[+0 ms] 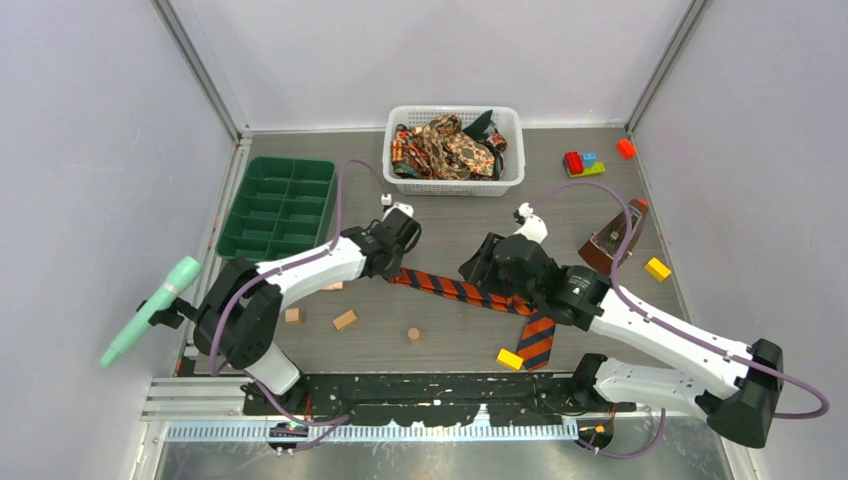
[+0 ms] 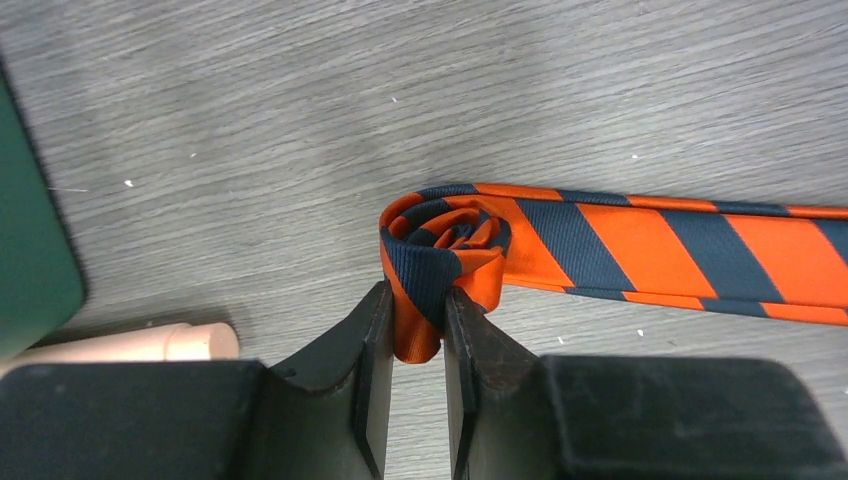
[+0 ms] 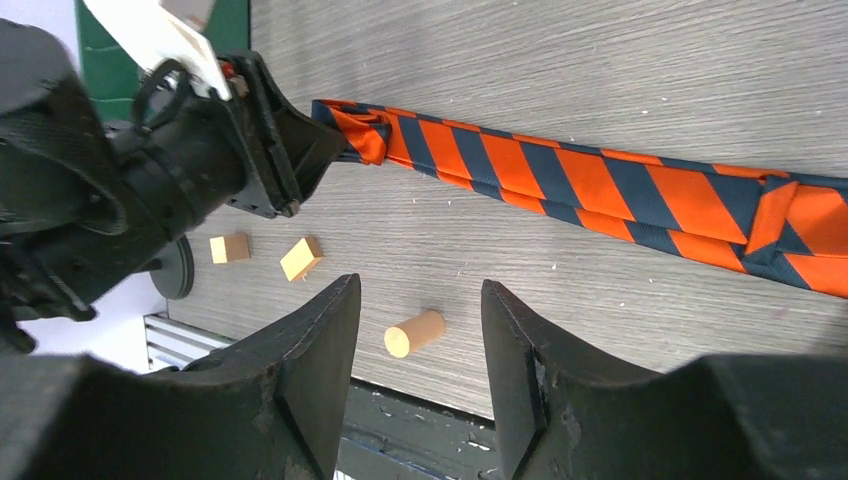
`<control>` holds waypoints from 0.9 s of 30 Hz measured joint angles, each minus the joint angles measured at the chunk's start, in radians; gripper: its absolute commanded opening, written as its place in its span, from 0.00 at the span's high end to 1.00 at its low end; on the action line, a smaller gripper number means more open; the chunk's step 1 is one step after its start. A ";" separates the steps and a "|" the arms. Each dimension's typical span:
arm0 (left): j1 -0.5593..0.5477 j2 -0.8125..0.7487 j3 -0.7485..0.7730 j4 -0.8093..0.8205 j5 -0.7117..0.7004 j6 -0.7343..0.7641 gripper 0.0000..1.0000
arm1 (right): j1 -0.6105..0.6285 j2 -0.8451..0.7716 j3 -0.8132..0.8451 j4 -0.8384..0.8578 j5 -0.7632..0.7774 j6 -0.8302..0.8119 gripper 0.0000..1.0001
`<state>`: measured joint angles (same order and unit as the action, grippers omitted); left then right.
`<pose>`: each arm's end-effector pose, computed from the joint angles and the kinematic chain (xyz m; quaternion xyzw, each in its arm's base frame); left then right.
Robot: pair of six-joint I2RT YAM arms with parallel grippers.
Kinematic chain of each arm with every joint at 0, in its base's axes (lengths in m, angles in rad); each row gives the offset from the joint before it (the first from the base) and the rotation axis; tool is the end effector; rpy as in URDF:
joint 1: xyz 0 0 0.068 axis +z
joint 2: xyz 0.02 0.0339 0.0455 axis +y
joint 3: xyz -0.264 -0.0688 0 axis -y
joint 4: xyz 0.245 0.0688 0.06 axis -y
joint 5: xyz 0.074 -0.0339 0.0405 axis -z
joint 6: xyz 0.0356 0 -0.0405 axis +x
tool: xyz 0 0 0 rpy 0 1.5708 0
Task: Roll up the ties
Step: Roll the tie at the center of the board.
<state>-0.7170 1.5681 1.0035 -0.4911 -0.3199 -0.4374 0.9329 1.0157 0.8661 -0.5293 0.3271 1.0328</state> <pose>0.2421 -0.1962 0.2033 0.0929 0.9510 -0.0082 0.2948 0.1378 0.1666 0.2930 0.1146 0.8855 0.2726 0.3583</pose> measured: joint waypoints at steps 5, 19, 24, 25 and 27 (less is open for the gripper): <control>-0.084 0.076 0.060 -0.055 -0.150 0.027 1.00 | 0.000 -0.086 -0.012 -0.043 0.031 0.017 0.46; -0.310 0.272 0.239 -0.196 -0.460 0.045 1.00 | 0.000 -0.236 -0.024 -0.124 0.107 0.051 0.46; -0.366 0.334 0.282 -0.238 -0.531 0.034 1.00 | 0.000 -0.276 -0.025 -0.153 0.128 0.064 0.46; -0.375 0.349 0.292 -0.248 -0.542 0.030 1.00 | 0.000 -0.279 -0.025 -0.156 0.132 0.066 0.46; -0.388 0.375 0.310 -0.267 -0.564 0.025 1.00 | -0.002 -0.284 -0.025 -0.165 0.142 0.070 0.46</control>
<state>-1.1046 1.9427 1.3136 -0.7578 -0.8837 -0.4122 0.9314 0.7319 0.8413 -0.6941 0.4694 1.1030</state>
